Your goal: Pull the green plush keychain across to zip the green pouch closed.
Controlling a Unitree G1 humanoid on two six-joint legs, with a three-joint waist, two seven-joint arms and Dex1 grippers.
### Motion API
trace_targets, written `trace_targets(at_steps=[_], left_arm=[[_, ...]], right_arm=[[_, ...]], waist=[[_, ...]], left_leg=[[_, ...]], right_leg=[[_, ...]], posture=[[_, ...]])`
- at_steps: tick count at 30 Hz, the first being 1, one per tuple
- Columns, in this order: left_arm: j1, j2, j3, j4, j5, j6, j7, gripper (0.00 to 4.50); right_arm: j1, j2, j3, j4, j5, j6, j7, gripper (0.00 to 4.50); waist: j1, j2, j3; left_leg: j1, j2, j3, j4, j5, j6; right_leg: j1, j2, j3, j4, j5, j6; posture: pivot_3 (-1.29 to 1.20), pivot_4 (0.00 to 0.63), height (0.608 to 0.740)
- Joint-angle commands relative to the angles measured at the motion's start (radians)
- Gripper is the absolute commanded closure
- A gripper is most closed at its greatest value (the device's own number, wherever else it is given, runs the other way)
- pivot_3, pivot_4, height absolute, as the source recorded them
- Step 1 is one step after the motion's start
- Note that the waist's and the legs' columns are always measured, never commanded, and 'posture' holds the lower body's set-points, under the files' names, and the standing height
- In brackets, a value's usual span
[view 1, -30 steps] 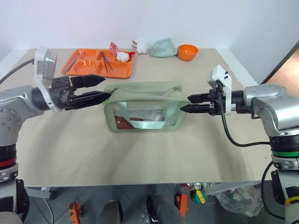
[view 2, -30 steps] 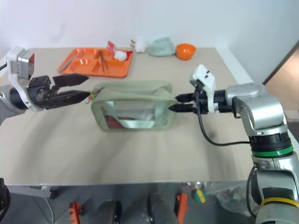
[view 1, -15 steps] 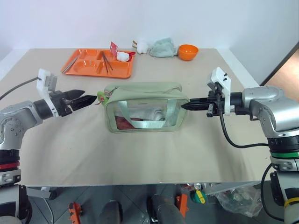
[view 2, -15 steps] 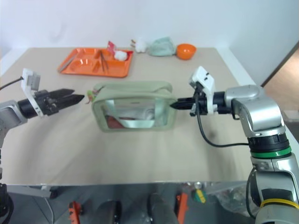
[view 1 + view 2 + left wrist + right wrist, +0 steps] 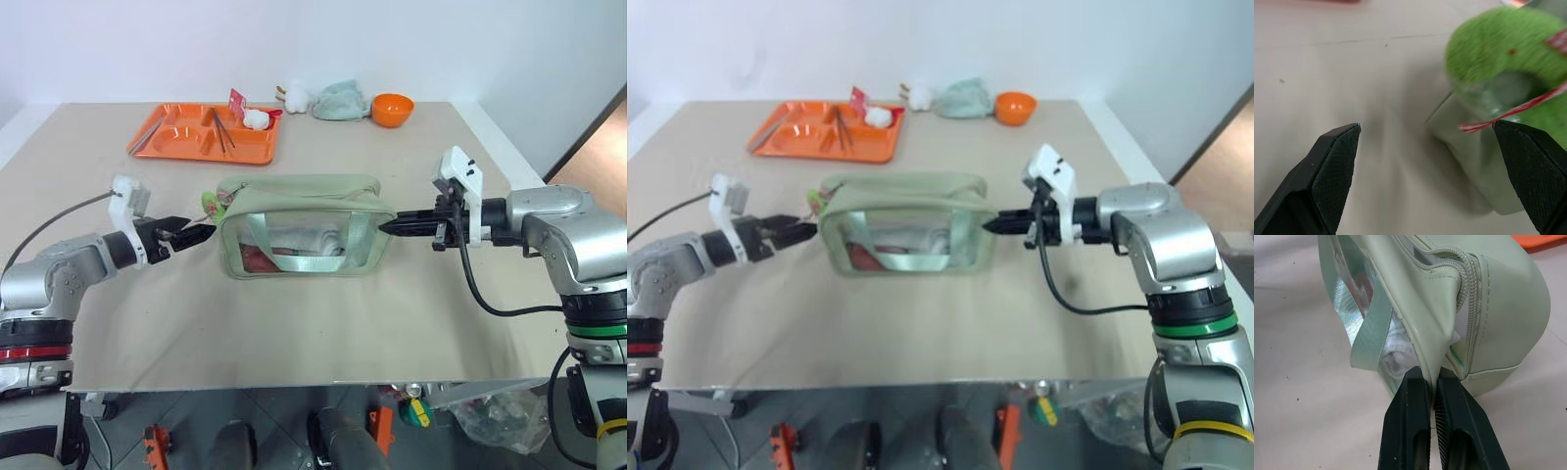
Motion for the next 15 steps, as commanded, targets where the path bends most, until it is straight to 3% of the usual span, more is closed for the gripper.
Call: trace_targets(at_steps=[1,15], left_arm=[[-0.062,-0.02,-0.006,0.01,0.023,-0.038,-0.013,0.0],[-0.105,-0.047,0.008,-0.001,0.017,0.004,-0.067,0.0]], right_arm=[[0.014,-0.012,-0.022,-0.064,0.026,0.011,-0.005,4.42],[0.042,-0.035,-0.042,-0.099,0.049,0.025,-0.026,4.42]], waist=[[0.001,0.0,0.0],[0.0,0.0,0.0]], left_leg=[[0.0,0.0,0.0,0.0,0.0,0.0],[0.0,-0.001,0.0,0.0,0.0,0.0]], right_leg=[[0.0,0.0,0.0,0.0,0.0,0.0],[0.0,-0.001,0.0,0.0,0.0,0.001]], posture=[[0.0,0.15,0.74],[0.0,0.15,0.74]])
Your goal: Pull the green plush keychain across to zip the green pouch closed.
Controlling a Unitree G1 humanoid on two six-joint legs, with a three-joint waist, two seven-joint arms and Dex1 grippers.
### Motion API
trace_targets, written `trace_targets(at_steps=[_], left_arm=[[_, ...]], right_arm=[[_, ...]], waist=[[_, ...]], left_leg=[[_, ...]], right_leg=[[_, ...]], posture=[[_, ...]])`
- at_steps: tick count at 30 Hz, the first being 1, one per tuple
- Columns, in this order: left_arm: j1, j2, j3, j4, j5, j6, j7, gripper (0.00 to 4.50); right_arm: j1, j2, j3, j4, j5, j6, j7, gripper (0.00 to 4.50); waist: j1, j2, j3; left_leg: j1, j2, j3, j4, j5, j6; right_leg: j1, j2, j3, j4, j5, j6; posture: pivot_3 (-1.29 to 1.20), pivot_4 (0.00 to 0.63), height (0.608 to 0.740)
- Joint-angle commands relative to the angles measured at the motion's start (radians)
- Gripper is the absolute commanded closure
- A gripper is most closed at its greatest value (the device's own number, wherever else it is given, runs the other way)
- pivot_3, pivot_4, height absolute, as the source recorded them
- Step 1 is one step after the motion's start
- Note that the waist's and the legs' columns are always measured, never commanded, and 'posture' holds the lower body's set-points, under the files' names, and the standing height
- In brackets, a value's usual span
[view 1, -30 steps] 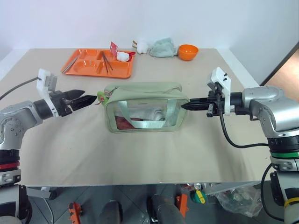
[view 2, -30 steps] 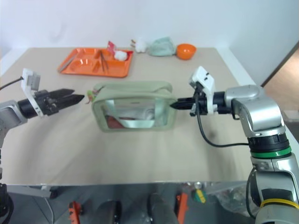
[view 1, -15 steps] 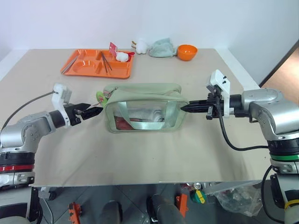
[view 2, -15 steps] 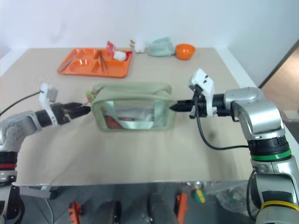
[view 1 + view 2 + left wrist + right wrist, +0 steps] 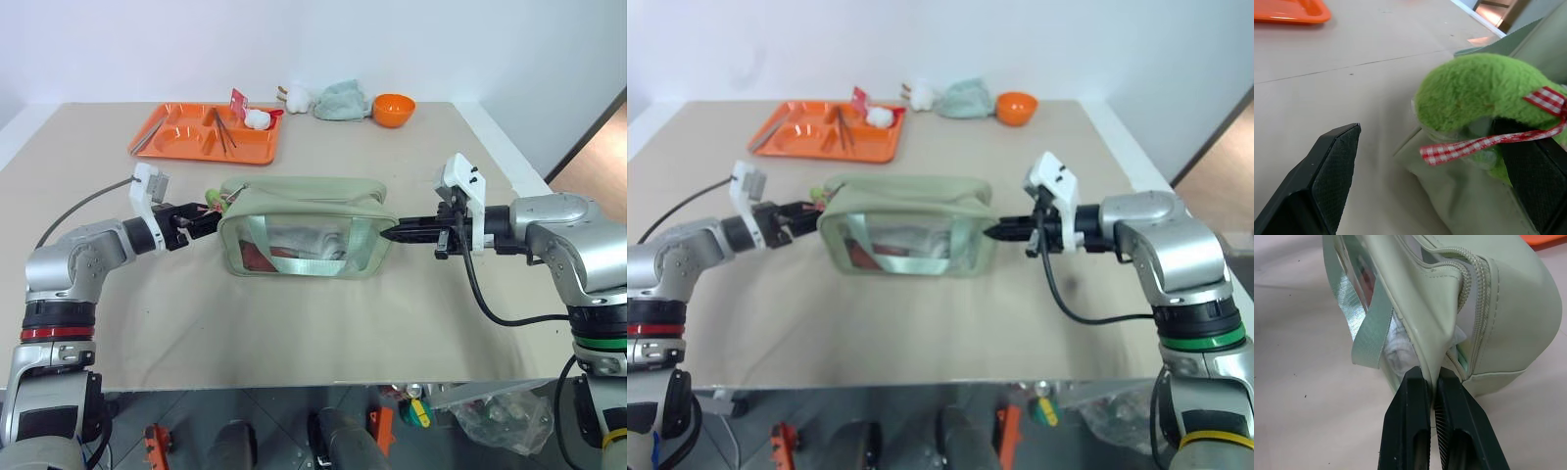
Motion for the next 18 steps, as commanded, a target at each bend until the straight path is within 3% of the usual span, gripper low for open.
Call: trace_targets(at_steps=[1,4,5,12,14,15,18], left_arm=[[-0.018,0.008,0.022,-0.023,0.0,-0.013,-0.005,0.0],[-0.025,-0.005,0.02,-0.008,0.012,-0.028,0.012,0.0],[-0.024,-0.006,0.02,-0.009,0.011,-0.029,0.011,0.55],[-0.017,0.009,0.038,-0.019,-0.001,-0.035,-0.007,2.84],[-0.019,0.014,0.045,-0.017,-0.004,-0.039,-0.012,3.07],[-0.021,0.015,0.047,-0.015,-0.004,-0.041,-0.014,3.64],[-0.029,0.024,0.062,-0.024,-0.011,-0.042,-0.013,4.42]], right_arm=[[-0.005,-0.014,-0.023,-0.031,0.013,-0.002,-0.005,4.42],[-0.013,-0.011,-0.015,-0.022,0.007,-0.011,-0.007,4.42],[-0.015,-0.009,-0.012,-0.019,0.005,-0.014,-0.009,4.5],[-0.024,-0.01,-0.003,-0.005,-0.001,-0.023,-0.01,4.5],[-0.028,-0.01,0.0,-0.001,-0.003,-0.027,-0.008,4.5],[-0.03,-0.01,0.002,0.001,-0.004,-0.029,-0.007,4.5],[-0.037,-0.01,0.007,0.006,-0.006,-0.033,-0.004,4.5]], waist=[[0.0,0.0,0.0],[0.0,0.0,0.0],[0.0,0.0,0.0],[0.0,0.0,0.0],[0.0,0.0,0.0],[0.0,0.0,0.0],[0.0,0.0,0.0]], left_leg=[[0.0,0.0,0.0,0.0,0.0,0.0],[0.0,0.0,0.0,0.0,0.0,0.0],[0.0,0.0,0.0,0.0,0.0,0.0],[0.0,0.0,0.0,0.0,0.0,0.0],[0.0,0.0,0.0,0.0,0.0,0.0],[0.0,0.0,0.0,0.0,0.0,0.0],[0.0,0.0,0.0,0.0,0.0,0.0]], right_leg=[[0.0,0.0,0.0,0.0,0.0,0.0],[0.0,0.0,0.0,0.0,0.0,0.0],[0.0,0.0,0.0,0.0,0.0,0.0],[0.0,0.0,0.0,0.0,0.0,0.0],[0.0,0.0,0.0,0.0,0.0,0.0],[0.0,0.0,0.0,0.0,0.0,0.0],[0.0,0.0,0.0,0.0,0.0,0.0]], posture=[[0.0,0.15,0.74],[0.0,0.15,0.74],[0.0,0.15,0.74],[0.0,0.15,0.74],[0.0,0.15,0.74],[0.0,0.15,0.74],[0.0,0.15,0.74]])
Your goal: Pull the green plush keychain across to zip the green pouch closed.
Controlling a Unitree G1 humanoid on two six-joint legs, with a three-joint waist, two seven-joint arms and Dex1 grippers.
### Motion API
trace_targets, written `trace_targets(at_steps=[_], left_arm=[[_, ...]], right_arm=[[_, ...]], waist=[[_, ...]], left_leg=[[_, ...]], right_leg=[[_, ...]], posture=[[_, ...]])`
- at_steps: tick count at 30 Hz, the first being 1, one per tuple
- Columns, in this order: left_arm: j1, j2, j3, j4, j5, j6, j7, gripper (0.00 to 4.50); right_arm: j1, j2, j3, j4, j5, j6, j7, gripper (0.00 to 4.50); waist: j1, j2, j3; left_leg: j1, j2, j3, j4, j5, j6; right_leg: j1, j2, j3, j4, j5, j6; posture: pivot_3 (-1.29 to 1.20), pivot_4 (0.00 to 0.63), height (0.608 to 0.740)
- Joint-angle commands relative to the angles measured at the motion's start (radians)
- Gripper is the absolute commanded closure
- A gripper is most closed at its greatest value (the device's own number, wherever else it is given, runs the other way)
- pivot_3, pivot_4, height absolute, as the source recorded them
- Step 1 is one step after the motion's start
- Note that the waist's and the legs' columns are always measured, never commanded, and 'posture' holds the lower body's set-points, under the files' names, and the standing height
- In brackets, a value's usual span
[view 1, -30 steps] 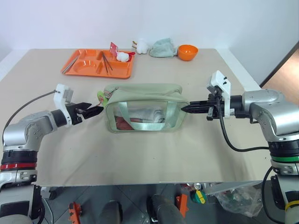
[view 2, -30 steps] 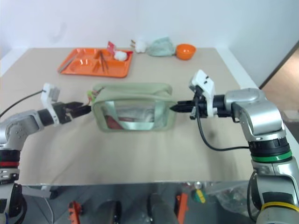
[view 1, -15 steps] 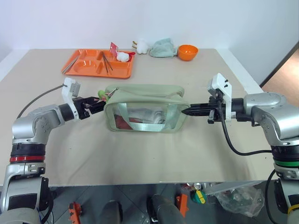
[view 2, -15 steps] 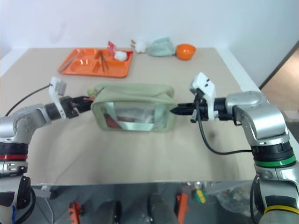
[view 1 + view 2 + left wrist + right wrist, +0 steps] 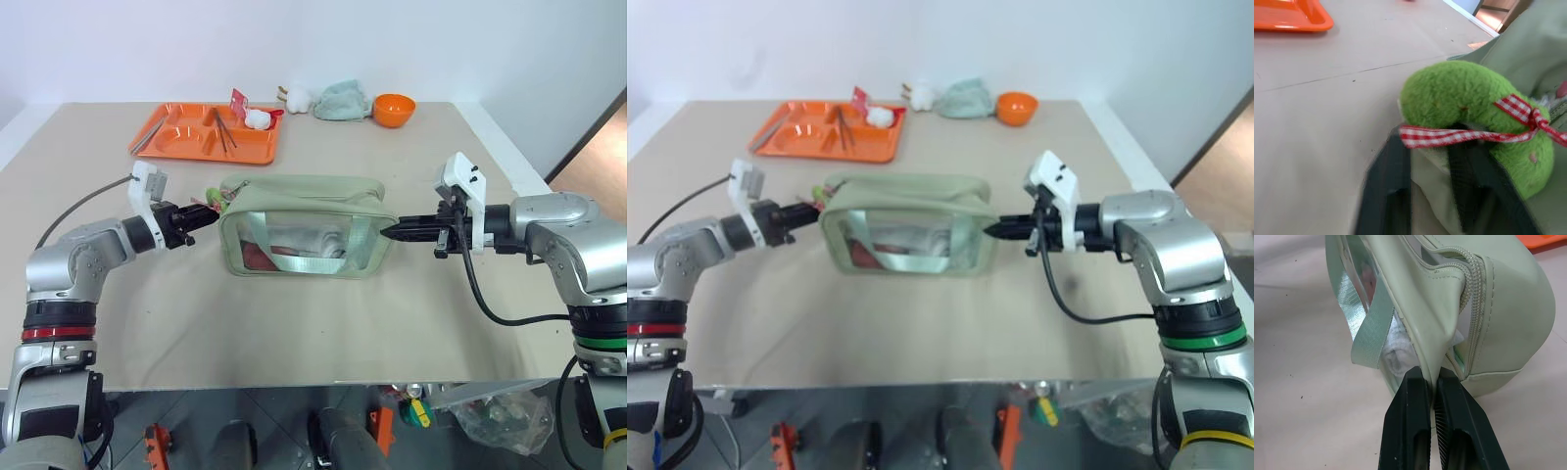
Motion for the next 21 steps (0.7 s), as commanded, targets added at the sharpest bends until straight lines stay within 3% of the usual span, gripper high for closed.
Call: trace_targets(at_steps=[1,13,21], left_arm=[[-0.031,0.027,0.05,-0.031,-0.015,-0.018,-0.009,4.42],[-0.162,0.012,0.014,-0.113,0.005,-0.08,-0.009,4.42],[-0.277,-0.004,-0.18,-0.204,0.102,-0.18,-0.142,4.42]], right_arm=[[-0.032,-0.01,0.001,-0.003,-0.005,-0.014,0.01,4.5],[-0.052,-0.009,0.012,0.012,-0.013,-0.019,0.017,4.5],[-0.052,-0.009,0.006,0.005,-0.016,-0.013,0.016,4.5]], waist=[[0.0,0.0,0.0],[0.001,0.0,0.0],[0.002,0.0,0.0]], left_leg=[[0.0,0.0,0.0,0.0,0.0,0.0],[-0.001,0.0,0.0,0.0,0.0,0.0],[-0.001,-0.002,0.0,0.0,0.0,0.0]], right_leg=[[0.0,0.0,0.0,0.0,0.0,0.0],[0.0,0.0,0.0,0.0,0.0,0.0],[0.0,-0.002,0.001,-0.001,0.0,0.002]], posture=[[0.0,0.15,0.74],[0.0,0.15,0.74],[0.0,0.15,0.74]])
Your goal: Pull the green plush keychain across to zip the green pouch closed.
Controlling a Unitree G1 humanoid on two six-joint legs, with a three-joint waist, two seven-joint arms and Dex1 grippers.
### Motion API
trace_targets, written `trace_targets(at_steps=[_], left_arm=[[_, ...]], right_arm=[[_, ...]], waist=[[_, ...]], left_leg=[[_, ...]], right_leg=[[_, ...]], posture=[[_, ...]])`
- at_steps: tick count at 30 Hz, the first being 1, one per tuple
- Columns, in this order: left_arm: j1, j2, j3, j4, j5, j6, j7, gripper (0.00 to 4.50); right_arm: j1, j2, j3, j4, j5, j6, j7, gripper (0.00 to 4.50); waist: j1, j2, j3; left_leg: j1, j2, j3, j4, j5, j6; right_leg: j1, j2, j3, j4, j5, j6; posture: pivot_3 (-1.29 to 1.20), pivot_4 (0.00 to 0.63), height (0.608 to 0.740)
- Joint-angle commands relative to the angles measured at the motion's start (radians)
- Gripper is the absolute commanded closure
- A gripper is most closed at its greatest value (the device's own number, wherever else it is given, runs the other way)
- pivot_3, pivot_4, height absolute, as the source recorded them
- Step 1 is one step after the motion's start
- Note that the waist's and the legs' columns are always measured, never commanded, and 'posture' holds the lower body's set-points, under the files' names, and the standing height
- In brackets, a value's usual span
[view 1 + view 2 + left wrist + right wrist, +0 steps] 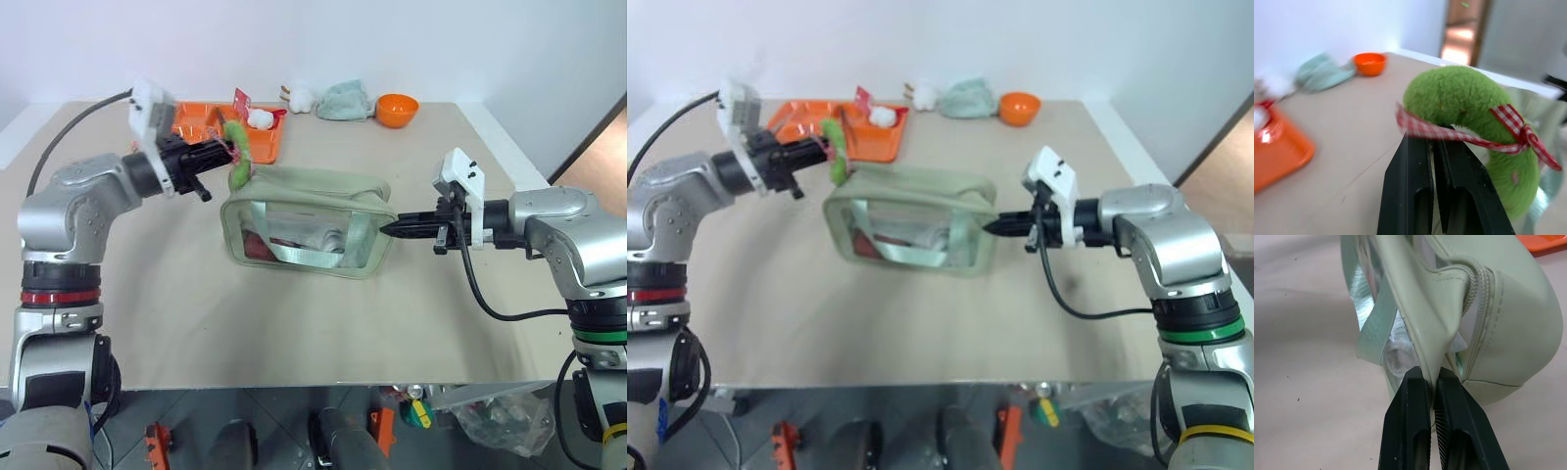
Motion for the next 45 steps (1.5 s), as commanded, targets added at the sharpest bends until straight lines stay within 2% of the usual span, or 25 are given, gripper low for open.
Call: trace_targets(at_steps=[1,6,12,18,25,40,45], left_arm=[[-0.052,0.008,-0.092,-0.049,0.063,-0.093,-0.098,4.42],[-0.13,0.009,-0.195,0.035,0.181,-0.213,-0.188,4.42],[-0.22,-0.03,-0.236,0.18,0.272,-0.322,-0.227,4.42],[-0.265,-0.054,-0.199,0.252,0.264,-0.292,-0.25,2.53],[-0.24,-0.025,-0.166,0.189,0.23,-0.242,-0.287,0.09],[-0.171,0.088,-0.091,0.071,0.184,-0.15,-0.285,0.04],[-0.141,0.105,-0.006,0.009,0.095,-0.071,-0.267,0.04]], right_arm=[[-0.019,-0.01,-0.013,-0.024,0.003,-0.003,-0.003,4.5],[-0.006,-0.016,-0.025,-0.043,0.01,0.009,-0.01,4.5],[0.006,-0.017,-0.034,-0.059,0.015,0.02,-0.023,4.5],[0.016,-0.019,-0.039,-0.066,0.02,0.024,-0.032,4.5],[0.01,-0.016,-0.034,-0.059,0.022,0.014,-0.034,4.5],[-0.017,0.009,-0.007,-0.024,0.009,-0.019,-0.023,4.5],[-0.019,0.013,-0.004,-0.023,0.005,-0.023,-0.019,4.5]], waist=[[0.0,0.0,0.0],[0.0,0.0,0.0],[0.0,0.0,0.0],[-0.002,0.0,0.0],[-0.002,0.0,0.0],[-0.003,0.0,0.0],[-0.004,0.0,0.0]], left_leg=[[0.0,0.0,0.0,0.0,0.0,0.0],[0.0,0.0,0.0,0.0,0.0,0.0],[0.0,0.0,0.0,0.0,0.0,0.0],[0.0,0.0,0.0,0.0,0.0,0.001],[0.0,0.0,0.0,0.0,-0.001,0.001],[0.0,0.001,0.0,0.0,-0.001,0.001],[0.0,0.001,0.0,0.0,-0.001,0.001]], right_leg=[[0.0,0.0,0.0,0.0,0.0,0.0],[0.0,0.001,0.0,0.0,0.0,0.0],[0.0,0.001,0.001,0.0,0.0,0.0],[0.0,0.001,0.001,0.0,0.0,0.001],[0.0,0.001,0.001,0.0,0.0,0.001],[0.0,0.001,0.001,0.0,0.0,0.001],[0.0,0.002,0.001,0.0,0.0,0.0]], posture=[[0.0,0.15,0.74],[0.0,0.15,0.74],[0.0,0.15,0.74],[0.0,0.15,0.74],[0.0,0.15,0.74],[0.0,0.15,0.74],[0.0,0.15,0.74]])
